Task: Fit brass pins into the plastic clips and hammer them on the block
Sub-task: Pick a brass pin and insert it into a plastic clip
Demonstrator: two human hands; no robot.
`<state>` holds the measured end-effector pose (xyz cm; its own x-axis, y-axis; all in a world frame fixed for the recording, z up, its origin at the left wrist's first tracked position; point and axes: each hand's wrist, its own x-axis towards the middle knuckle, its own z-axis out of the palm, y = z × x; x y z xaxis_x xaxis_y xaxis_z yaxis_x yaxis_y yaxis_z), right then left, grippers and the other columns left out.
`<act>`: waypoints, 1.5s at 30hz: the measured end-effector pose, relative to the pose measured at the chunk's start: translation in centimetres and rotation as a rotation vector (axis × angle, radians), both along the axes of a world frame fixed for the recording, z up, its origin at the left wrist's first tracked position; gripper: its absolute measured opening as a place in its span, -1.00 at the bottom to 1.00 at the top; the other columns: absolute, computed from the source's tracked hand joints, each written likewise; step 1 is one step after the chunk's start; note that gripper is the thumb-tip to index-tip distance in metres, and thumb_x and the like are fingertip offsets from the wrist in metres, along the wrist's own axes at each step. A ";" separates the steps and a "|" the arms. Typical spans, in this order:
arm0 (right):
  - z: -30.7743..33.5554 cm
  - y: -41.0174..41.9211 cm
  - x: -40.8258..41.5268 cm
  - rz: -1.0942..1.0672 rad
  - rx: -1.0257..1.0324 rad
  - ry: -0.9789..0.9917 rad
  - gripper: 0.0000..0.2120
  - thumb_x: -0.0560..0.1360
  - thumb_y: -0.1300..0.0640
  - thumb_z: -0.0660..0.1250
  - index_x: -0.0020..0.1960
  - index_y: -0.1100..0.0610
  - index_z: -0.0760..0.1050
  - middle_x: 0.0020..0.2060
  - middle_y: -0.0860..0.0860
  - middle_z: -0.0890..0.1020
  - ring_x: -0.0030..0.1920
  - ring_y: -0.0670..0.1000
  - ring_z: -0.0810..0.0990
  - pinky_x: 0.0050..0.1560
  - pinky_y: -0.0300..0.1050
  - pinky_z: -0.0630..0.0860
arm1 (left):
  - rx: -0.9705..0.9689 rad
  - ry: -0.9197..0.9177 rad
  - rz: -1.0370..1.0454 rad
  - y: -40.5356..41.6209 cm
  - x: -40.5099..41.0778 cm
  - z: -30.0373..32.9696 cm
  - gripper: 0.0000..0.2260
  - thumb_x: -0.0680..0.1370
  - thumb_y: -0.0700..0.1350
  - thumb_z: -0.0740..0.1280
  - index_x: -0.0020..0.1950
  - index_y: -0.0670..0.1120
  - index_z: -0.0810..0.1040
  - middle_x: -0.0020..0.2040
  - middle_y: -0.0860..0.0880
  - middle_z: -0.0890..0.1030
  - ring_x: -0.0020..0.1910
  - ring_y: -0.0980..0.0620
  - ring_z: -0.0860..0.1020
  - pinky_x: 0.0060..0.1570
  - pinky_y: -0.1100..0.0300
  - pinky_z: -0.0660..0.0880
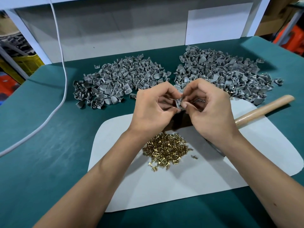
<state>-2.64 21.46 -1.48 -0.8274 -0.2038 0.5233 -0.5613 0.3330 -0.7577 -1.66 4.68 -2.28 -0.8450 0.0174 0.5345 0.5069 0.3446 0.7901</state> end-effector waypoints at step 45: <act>0.4 0.2 -0.1 -0.190 0.138 0.106 -0.94 0.50 0.30 0.41 -0.10 0.19 0.64 -0.26 -0.03 0.65 -0.25 -0.10 0.58 -0.17 -0.38 0.43 | 0.278 -0.137 0.101 2.0 0.4 -0.4 -0.80 0.42 -0.40 0.54 -0.06 -0.15 0.74 -0.14 -0.04 0.76 -0.12 0.01 0.74 -0.01 0.13 0.67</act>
